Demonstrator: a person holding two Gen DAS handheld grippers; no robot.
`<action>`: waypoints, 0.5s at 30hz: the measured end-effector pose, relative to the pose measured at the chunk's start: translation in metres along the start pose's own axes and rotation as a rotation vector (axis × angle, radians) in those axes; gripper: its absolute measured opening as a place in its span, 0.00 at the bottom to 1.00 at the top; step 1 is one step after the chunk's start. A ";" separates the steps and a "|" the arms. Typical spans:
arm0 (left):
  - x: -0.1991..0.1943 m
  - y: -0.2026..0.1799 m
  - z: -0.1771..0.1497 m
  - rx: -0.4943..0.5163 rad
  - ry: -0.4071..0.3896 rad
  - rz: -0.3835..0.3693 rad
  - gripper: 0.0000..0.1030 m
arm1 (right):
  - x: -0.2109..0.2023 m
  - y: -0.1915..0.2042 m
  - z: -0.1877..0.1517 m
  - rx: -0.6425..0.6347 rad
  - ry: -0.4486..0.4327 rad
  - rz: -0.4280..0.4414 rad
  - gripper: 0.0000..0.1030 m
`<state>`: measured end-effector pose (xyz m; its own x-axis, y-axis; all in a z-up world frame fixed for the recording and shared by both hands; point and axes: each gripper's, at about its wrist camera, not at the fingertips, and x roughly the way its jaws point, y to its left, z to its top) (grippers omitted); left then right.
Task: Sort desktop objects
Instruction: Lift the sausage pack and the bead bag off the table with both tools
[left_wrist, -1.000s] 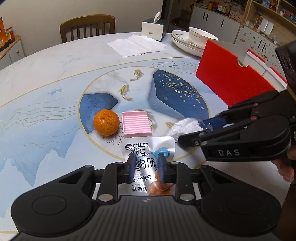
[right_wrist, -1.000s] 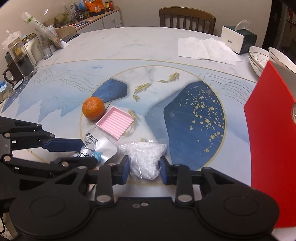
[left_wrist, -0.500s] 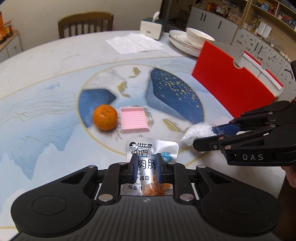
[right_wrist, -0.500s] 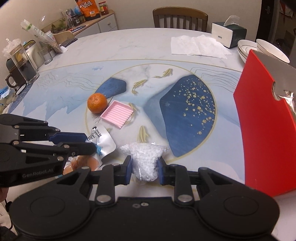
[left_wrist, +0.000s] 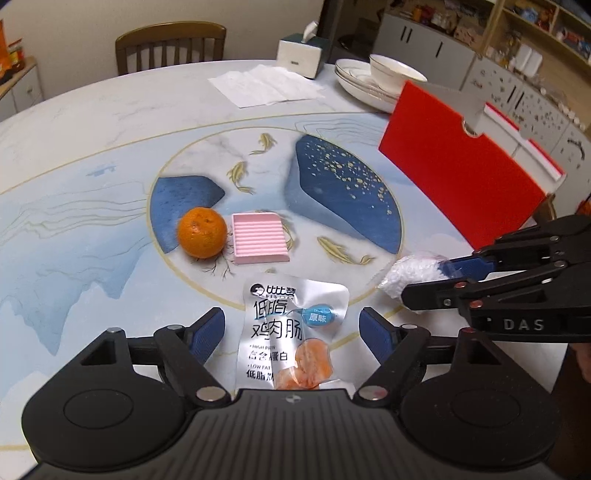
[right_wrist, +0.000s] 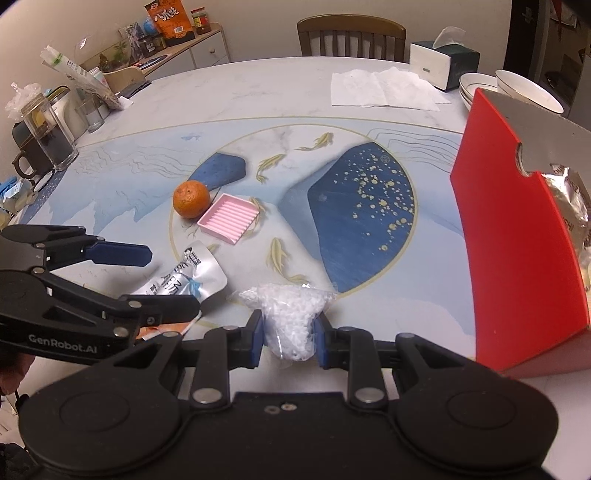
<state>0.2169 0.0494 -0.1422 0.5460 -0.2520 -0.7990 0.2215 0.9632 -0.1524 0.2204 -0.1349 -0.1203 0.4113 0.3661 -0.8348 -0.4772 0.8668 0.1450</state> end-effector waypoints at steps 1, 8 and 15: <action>0.003 -0.001 0.001 0.009 0.005 0.008 0.77 | 0.000 -0.001 -0.001 0.002 0.001 -0.002 0.25; 0.018 -0.003 0.008 0.042 0.018 0.028 0.77 | -0.002 -0.004 -0.005 0.009 0.004 -0.007 0.25; 0.018 -0.001 0.011 0.014 0.014 0.009 0.68 | -0.003 -0.006 -0.008 0.021 0.008 -0.006 0.25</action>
<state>0.2356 0.0423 -0.1498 0.5370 -0.2420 -0.8081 0.2284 0.9639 -0.1369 0.2157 -0.1445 -0.1231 0.4082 0.3583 -0.8396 -0.4586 0.8758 0.1508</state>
